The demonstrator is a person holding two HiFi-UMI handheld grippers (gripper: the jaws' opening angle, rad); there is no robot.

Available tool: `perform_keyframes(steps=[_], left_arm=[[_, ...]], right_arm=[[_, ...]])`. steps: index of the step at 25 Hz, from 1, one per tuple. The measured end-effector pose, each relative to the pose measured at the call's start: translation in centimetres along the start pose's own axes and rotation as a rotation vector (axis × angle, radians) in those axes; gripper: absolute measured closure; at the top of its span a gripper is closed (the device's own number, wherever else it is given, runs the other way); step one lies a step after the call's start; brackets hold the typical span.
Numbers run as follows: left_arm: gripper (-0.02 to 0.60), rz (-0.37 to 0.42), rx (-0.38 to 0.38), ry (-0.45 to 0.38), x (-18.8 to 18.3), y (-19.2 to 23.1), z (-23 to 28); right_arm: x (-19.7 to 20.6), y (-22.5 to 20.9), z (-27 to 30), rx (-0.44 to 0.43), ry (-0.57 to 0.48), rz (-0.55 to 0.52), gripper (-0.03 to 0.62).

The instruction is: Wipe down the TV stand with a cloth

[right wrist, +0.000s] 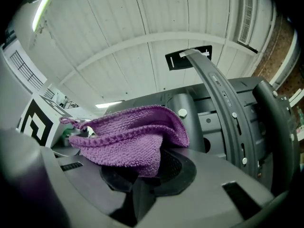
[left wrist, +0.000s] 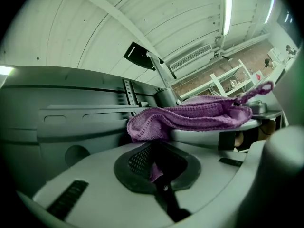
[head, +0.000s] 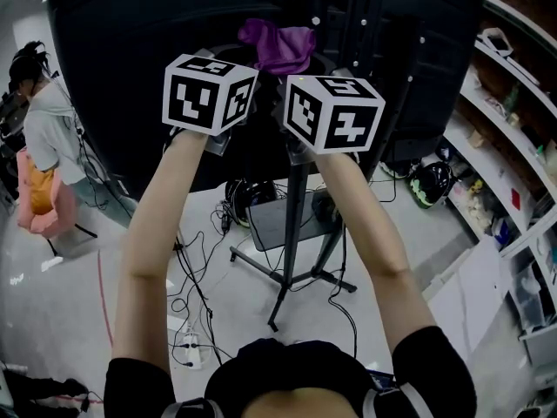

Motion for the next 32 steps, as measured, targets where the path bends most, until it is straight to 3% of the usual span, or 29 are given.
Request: perform_keyframes(steps=[7, 13, 23, 32], left_arm=[[0.575, 0.009, -0.001, -0.003, -0.1, -0.5, 0.2], [0.575, 0.005, -0.043, 0.011, 0.6, -0.1, -1.3], [0.575, -0.021, -0.189, 0.068, 3.1, 3.0, -8.1], [0.575, -0.008, -0.353, 0.17, 6.2, 6.2, -15.8]], right_arm=[[0.0, -0.3, -0.4, 0.009, 0.004, 0.005, 0.53], [0.4, 1.3, -0.5, -0.035, -0.001, 0.013, 0.53], [2.0, 8.5, 0.7, -0.227, 0.007, 0.048, 0.53], [5.2, 15.7, 2.6, -0.418, 0.054, 0.147, 0.53]])
Point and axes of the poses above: the fingertips, and each gripper's own axes: z forward along the fingers, y to its left, x out of its underside, the point moved 5 cm from there along -z, backward along the fingers, and after that the axes turned 5 degrees about z, right-handed, at the moved point
